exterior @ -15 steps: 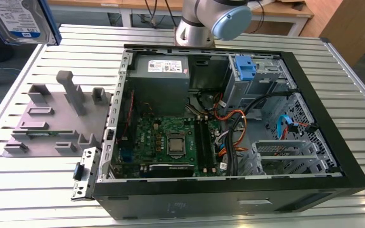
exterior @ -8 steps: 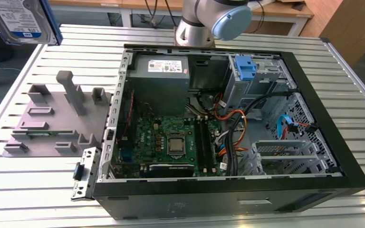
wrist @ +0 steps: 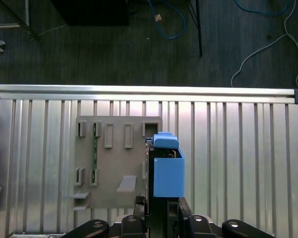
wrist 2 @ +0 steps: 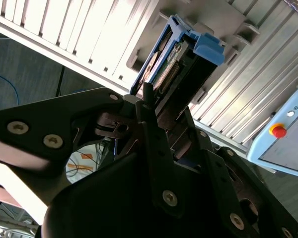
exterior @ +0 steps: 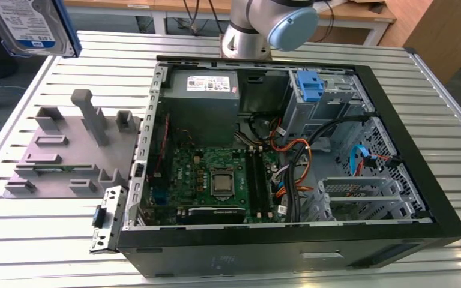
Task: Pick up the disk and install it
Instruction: 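Pick up the disk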
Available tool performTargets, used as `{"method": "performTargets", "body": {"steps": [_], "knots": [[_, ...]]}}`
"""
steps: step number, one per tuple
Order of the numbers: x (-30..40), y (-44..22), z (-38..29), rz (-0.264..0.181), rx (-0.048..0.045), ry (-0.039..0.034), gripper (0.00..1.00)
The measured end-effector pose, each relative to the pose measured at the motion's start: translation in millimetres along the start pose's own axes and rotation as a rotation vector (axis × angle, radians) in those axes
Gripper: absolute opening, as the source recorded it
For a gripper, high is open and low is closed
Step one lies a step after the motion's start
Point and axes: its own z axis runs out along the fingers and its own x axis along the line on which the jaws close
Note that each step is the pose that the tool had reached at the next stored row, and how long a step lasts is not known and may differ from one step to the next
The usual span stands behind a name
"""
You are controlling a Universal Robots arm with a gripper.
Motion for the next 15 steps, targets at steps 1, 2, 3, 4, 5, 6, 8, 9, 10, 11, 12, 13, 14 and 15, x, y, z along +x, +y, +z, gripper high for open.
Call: {"method": "performTargets", "body": {"steps": [1, 2, 3, 4, 5, 6, 8, 9, 10, 11, 12, 13, 14, 15], "knots": [[0.0, -0.5, 0.0, 0.0, 0.0, 0.0, 0.35], [0.0, -1.0, 0.0, 0.0, 0.0, 0.0, 0.35], [0.0, -1.5, -0.1, 0.0, 0.0, 0.0, 0.35], [0.0, -1.9, -0.1, 0.0, 0.0, 0.0, 0.35], [0.0, -2.4, -0.1, 0.0, 0.0, 0.0, 0.35], [0.0, -2.8, -0.2, 0.0, 0.0, 0.0, 0.35], [0.0, -3.6, -0.2, 0.0, 0.0, 0.0, 0.35], [0.0, -4.0, -0.2, 0.0, -0.0001, 0.0, 0.35], [0.0, -4.2, -0.2, 0.0, 0.0, 0.0, 0.35], [0.0, -4.2, -0.2, 0.0, 0.0, 0.0, 0.35], [0.0, -4.4, -0.2, 0.0, 0.0, 0.0, 0.35], [0.0, -4.5, -0.3, 0.0, 0.0, 0.0, 0.35], [0.0, -4.6, -0.2, 0.0, 0.0, 0.0, 0.35], [0.0, -4.8, -0.3, 0.0, 0.0, 0.0, 0.35]]}}
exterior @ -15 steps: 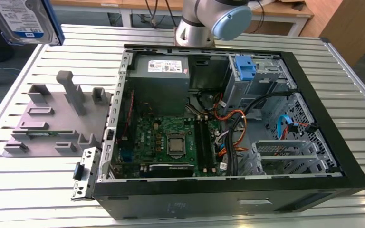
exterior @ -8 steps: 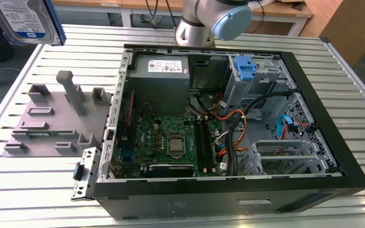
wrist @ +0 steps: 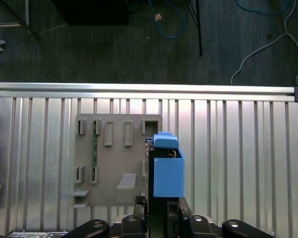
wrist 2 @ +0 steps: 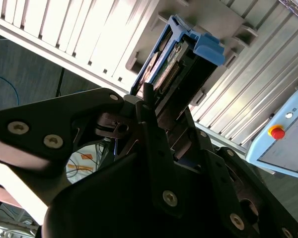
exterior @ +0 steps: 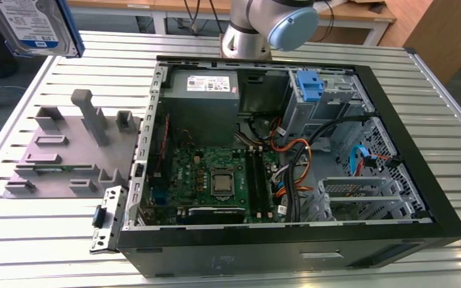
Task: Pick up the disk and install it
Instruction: 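Pick up the disk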
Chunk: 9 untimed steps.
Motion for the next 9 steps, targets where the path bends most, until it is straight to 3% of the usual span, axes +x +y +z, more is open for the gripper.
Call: {"method": "performTargets", "body": {"steps": [9], "knots": [[0.0, -1.6, -0.1, 0.0, 0.0, 0.0, 0.35]]}}
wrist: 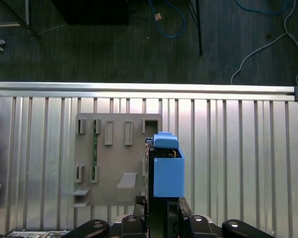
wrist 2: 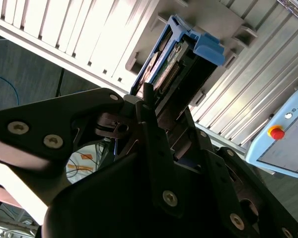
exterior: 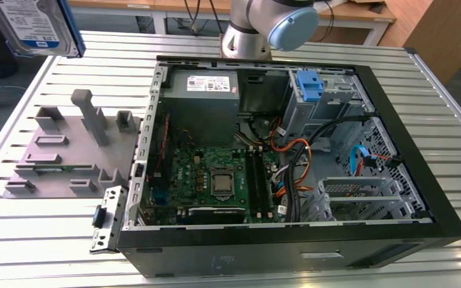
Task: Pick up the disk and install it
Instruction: 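Pick up the disk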
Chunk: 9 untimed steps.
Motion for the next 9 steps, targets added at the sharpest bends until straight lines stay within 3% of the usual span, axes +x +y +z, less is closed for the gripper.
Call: {"method": "performTargets", "body": {"steps": [9], "knots": [[0.0, -4.9, -0.2, 0.0, 0.0, 0.0, 0.35]]}}
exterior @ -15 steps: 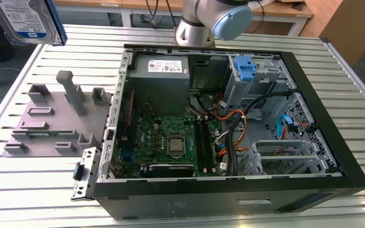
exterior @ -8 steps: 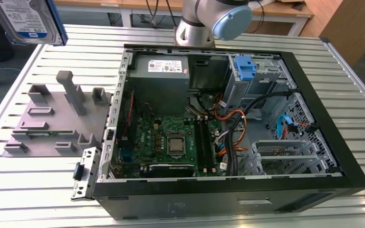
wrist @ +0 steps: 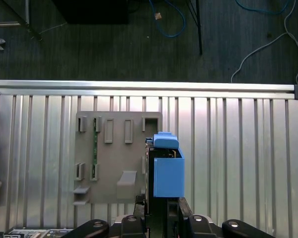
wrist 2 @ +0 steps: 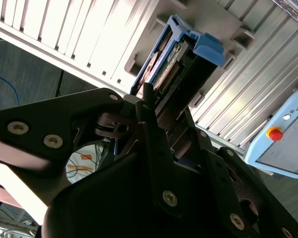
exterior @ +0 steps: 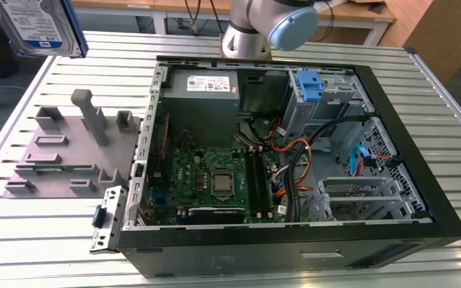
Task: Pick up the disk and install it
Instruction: 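Pick up the disk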
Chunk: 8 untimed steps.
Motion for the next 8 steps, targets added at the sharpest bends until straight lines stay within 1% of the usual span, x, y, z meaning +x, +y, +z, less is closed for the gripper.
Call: {"method": "performTargets", "body": {"steps": [8], "knots": [[0.0, -6.9, -0.3, 0.0, 0.0, 0.0, 0.35]]}}
